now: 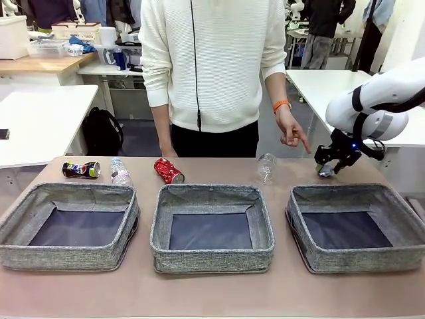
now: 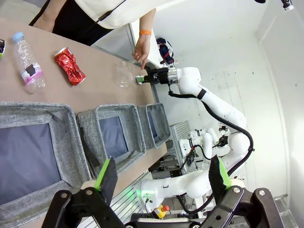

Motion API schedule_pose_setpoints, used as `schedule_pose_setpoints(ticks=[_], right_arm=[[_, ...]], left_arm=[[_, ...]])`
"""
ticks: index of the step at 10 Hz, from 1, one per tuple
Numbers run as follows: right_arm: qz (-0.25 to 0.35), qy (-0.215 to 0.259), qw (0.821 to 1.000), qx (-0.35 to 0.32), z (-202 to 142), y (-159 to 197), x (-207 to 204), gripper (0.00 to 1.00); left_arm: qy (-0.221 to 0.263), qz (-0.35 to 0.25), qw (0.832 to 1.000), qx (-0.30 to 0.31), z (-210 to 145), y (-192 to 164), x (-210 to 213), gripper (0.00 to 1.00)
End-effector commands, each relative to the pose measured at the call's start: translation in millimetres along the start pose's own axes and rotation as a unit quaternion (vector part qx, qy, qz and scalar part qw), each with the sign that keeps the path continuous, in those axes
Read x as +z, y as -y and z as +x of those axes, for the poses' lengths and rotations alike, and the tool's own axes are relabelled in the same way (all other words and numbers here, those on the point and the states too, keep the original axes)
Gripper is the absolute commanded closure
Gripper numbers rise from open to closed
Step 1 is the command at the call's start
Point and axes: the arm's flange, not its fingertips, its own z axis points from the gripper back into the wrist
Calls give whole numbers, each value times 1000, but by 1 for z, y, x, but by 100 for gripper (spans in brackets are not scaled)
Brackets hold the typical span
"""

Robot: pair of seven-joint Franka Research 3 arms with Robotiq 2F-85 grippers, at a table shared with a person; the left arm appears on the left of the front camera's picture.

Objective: Sort the waste into the appropriate baskets.
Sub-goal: Pick up the waste item pointed out by the person.

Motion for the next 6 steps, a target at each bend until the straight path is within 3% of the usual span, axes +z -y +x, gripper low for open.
schedule_pose_setpoints(ticks=[1, 6], right_arm=[[-5, -3, 1000, 2, 5, 1, 5, 100], [-13, -9, 1000, -1, 3, 2, 3, 100]], left_arm=[[5, -8, 1000, -11, 1, 2, -1, 0], [5, -8, 1000, -11, 1, 2, -1, 0]])
